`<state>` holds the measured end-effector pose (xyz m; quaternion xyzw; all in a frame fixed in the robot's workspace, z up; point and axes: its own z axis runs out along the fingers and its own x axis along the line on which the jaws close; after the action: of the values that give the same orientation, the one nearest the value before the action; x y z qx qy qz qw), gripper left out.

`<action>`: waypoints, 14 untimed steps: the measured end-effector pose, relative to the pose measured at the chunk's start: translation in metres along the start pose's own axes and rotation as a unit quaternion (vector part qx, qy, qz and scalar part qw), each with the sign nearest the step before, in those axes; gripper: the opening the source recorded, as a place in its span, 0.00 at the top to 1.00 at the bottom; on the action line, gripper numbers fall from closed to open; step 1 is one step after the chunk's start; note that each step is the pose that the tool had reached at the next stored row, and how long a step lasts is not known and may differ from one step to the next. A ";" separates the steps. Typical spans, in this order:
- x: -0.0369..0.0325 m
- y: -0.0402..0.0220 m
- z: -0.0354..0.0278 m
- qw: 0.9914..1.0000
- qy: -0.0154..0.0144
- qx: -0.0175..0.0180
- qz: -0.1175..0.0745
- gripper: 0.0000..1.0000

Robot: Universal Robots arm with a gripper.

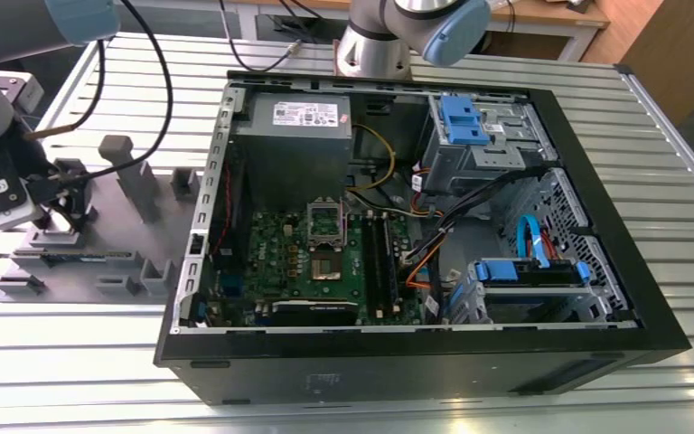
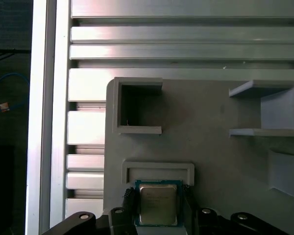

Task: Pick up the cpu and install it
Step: 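Pick up the cpu and move it towards the insertion slot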

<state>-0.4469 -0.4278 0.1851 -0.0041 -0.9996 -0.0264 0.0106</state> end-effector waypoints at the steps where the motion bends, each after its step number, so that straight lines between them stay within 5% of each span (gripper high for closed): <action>1: 0.0000 0.0000 -0.0007 1.000 0.000 0.000 0.000 0.53; 6: 0.0000 0.0002 -0.0030 1.000 0.000 0.000 0.000 0.53; 8: 0.0002 0.0005 -0.0097 1.000 0.000 0.000 0.000 0.53; 14: 0.0002 0.0006 -0.0109 1.000 0.000 0.000 0.000 0.53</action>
<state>-0.4469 -0.4278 0.1960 -0.0041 -0.9996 -0.0264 0.0105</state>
